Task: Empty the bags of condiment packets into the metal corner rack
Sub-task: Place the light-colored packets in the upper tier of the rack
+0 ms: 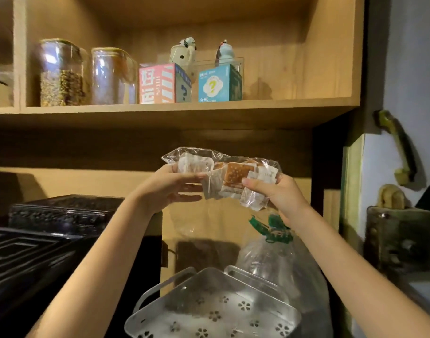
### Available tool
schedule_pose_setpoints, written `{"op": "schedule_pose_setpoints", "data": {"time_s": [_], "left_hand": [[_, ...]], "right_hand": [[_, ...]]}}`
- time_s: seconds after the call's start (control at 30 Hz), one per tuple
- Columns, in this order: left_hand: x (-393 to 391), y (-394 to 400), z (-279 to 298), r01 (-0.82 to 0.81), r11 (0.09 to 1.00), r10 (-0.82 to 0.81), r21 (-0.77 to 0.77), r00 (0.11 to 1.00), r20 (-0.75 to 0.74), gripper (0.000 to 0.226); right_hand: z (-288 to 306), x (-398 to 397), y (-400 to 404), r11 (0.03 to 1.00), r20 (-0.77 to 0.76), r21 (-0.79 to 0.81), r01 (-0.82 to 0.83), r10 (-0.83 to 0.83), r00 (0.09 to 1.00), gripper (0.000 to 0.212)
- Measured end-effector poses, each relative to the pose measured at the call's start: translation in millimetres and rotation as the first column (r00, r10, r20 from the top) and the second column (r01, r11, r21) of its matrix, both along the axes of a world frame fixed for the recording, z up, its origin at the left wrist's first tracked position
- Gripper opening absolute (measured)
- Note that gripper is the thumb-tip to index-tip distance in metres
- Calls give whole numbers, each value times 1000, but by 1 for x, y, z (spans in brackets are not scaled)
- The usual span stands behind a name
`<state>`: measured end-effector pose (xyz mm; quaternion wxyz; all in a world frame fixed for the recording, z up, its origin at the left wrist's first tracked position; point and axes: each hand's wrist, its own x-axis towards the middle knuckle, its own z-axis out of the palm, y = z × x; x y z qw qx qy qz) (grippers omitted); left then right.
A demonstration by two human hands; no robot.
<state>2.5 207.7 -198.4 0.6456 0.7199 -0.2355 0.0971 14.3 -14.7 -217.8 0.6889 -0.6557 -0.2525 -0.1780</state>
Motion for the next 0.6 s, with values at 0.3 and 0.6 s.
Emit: {"op": "schedule_pose_setpoints", "data": {"time_s": [0.3,0.6], "left_hand": [[16,8,-68,1,1000,2,20,989,-147,31],[15,12,-115,-51,987,26,-150,986,-165,43]], "right_hand": [[-65,13,1,995,-157,-71,70,-81,984,19],[-98,14,0,996,-218,-70,59,-73,973,34]]}}
